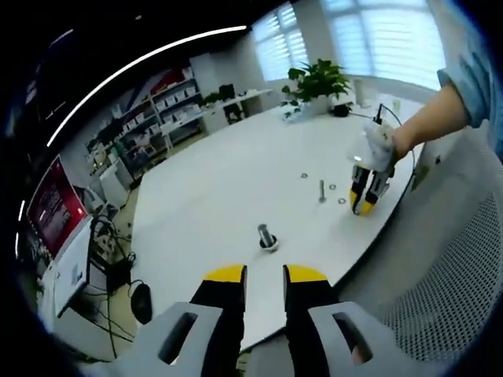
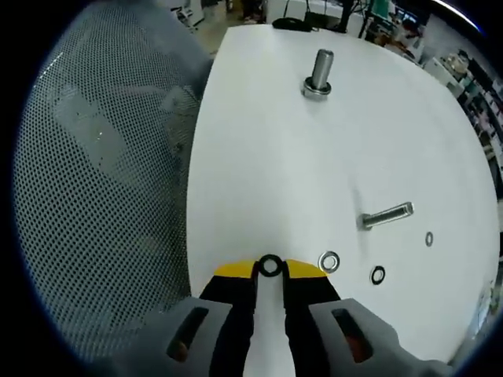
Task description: Place the washer onto the threaded stud by aligning its center hole with the stud, sliding it down to the base, and recovering from edge contact or off-axis alignment until the washer reaches the visible bottom stop.
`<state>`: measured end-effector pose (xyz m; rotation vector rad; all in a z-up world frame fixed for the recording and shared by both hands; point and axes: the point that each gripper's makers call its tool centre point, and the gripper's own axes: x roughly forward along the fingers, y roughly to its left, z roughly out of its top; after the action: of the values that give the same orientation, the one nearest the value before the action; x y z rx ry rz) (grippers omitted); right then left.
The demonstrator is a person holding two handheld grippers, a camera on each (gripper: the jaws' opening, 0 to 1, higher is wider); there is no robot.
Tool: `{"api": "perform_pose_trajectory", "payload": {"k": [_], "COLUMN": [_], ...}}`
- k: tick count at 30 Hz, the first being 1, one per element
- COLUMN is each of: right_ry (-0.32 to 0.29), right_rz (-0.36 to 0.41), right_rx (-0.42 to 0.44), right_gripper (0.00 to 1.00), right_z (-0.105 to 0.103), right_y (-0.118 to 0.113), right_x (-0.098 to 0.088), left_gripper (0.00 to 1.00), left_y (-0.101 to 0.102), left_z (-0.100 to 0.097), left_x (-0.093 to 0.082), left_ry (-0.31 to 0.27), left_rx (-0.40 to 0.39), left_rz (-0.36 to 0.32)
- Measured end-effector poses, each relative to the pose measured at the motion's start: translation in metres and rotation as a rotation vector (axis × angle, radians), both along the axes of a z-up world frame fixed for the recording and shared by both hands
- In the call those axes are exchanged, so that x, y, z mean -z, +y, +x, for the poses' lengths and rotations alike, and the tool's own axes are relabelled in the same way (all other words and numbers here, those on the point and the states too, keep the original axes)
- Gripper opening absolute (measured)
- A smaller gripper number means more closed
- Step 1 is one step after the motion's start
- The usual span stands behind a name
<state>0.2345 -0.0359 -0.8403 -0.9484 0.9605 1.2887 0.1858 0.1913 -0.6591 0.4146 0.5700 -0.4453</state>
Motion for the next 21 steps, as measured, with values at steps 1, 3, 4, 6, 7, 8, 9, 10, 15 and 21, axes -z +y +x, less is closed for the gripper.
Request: {"api": "perform_pose_trajectory", "payload": {"k": [1,3,4,6,7,8,9,10,15,21], "right_ry": [0.001,-0.031,-0.038,-0.033,-0.032,-0.035,-0.037,-0.042,-0.050,-0.076], "right_rz": [-0.003,-0.007,-0.006,-0.003,0.004,0.011,0.013,0.016,0.030,0.027], "right_rx": [0.006,-0.010,-0.012,-0.002,0.004,0.006,0.008,0.010,0.020,0.025], "right_gripper": [0.14,0.13,0.13,0.13,0.13,0.13,0.13,0.13,0.13,0.13], "right_z": [0.000,0.004,0.006,0.008,0.009,0.012,0.014,0.016,0.027,0.041], "right_y": [0.000,0.000,0.000,0.000,0.001,0.002,0.003,0.003,0.006,0.008], "right_x": [0.000,-0.002,-0.003,-0.008,-0.011,-0.016,-0.019,-0.023,-0.042,-0.058], "left_gripper": [0.14,0.14,0.14,0.14,0.14,0.14,0.14,0.14,0.14,0.14], "left_y": [0.000,0.002,0.001,0.001,0.001,0.001,0.002,0.002,0.002,0.002], "left_z": [0.001,0.000,-0.001,-0.001,-0.001,0.000,0.000,0.000,-0.001,-0.001], "left_x": [-0.004,-0.001,0.003,0.005,0.004,0.002,0.001,0.001,0.004,0.005], "left_ry": [-0.016,-0.001,0.015,0.024,0.022,0.011,0.007,0.006,0.023,0.022], "left_rx": [-0.006,-0.013,-0.010,-0.003,-0.003,-0.006,-0.007,-0.008,-0.004,-0.001], "left_rz": [-0.012,-0.007,-0.002,0.005,0.005,-0.001,-0.004,-0.005,0.004,0.007]}}
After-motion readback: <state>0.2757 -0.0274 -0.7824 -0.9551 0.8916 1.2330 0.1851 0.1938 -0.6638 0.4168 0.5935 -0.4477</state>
